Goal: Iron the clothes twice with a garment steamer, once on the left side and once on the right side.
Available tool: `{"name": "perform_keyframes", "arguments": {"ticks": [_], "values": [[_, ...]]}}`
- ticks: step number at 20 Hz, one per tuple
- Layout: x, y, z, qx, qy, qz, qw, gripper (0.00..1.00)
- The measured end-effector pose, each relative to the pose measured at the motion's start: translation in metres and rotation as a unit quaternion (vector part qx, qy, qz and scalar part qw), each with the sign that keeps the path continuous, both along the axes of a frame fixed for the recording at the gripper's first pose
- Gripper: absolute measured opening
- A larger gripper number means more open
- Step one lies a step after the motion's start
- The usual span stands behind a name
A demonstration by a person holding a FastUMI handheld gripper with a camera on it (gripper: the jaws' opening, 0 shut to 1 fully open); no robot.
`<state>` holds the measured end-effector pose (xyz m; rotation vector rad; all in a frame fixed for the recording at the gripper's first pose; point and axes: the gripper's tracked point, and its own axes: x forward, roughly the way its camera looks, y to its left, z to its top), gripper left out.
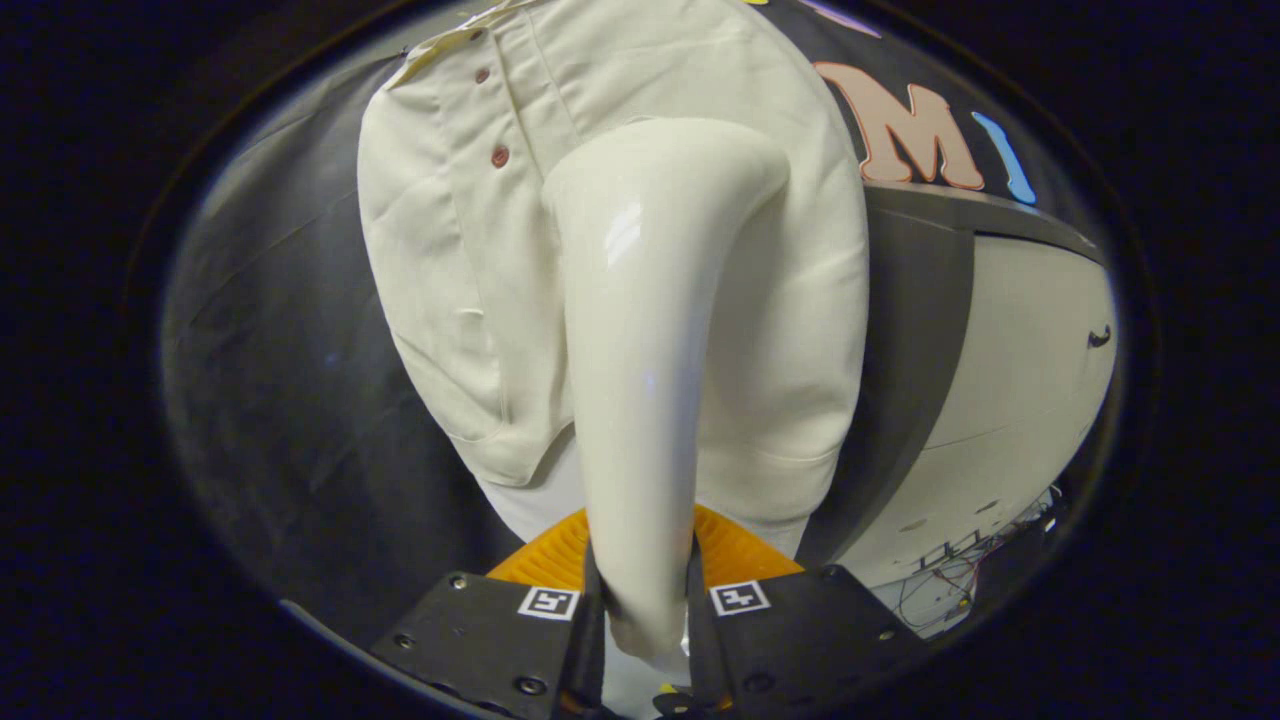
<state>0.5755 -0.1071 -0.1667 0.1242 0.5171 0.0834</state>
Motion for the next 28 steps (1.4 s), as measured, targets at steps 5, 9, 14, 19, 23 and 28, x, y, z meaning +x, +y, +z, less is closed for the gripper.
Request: {"name": "perform_keyframes", "arguments": {"ticks": [5, 9, 14, 19, 23, 28], "values": [[-0.027, -0.007, 0.005, 0.023, 0.004, -0.022, 0.999, 0.34], [-0.069, -0.012, 0.018, 0.021, -0.002, -0.050, 0.999, 0.34], [-0.136, 0.000, 0.048, 0.008, -0.018, -0.083, 0.996, 0.33], [-0.216, 0.016, 0.104, -0.009, -0.060, -0.106, 0.992, 0.33], [-0.279, 0.012, 0.142, -0.026, -0.083, -0.129, 0.988, 0.33], [-0.333, 0.002, 0.162, -0.040, -0.096, -0.134, 0.985, 0.33]]}}
